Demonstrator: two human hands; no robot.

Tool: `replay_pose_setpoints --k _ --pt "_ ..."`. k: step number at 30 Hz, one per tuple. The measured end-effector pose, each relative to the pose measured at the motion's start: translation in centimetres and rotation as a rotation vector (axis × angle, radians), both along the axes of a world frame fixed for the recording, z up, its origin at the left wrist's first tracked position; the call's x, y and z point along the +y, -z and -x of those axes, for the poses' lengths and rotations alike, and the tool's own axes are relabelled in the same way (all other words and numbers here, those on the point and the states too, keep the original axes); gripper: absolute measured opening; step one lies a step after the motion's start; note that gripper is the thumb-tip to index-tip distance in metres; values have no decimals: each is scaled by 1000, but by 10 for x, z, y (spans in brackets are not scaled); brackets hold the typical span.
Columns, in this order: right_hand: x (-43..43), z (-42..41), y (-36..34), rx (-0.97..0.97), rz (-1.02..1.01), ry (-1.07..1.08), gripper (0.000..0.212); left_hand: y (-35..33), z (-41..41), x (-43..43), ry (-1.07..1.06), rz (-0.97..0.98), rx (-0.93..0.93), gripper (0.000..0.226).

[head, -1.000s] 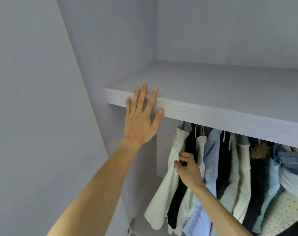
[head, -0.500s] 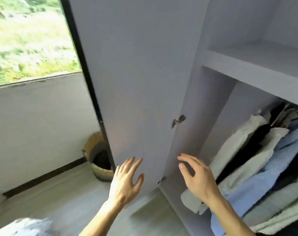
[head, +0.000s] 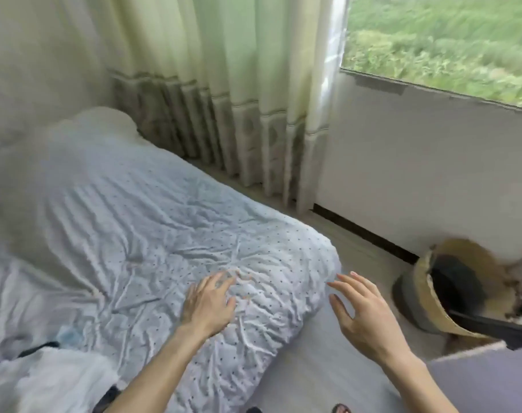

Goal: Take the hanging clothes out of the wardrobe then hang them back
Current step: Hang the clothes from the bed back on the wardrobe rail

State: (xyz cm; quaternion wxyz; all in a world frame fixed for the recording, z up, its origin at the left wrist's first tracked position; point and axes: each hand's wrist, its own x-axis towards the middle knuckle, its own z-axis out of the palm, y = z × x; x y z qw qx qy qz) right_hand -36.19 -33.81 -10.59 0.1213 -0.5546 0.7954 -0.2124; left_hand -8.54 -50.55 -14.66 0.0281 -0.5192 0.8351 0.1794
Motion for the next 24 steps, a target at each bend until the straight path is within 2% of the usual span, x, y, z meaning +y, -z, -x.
replay_pose_setpoints --k 6,13,19,24 --pt "-119 -116 -1 -49 34 -439 32 -6 -163 10 -445 32 4 57" --pt "-198 -236 9 -71 40 -808 29 11 -267 69 -856 -49 -50 56" --pt "-224 -326 47 -26 -105 -1087 38 24 -339 103 -1027 -114 -169 56" --pt "-235 -402 73 47 -254 -1169 41 49 -414 107 -1063 -175 -183 54"
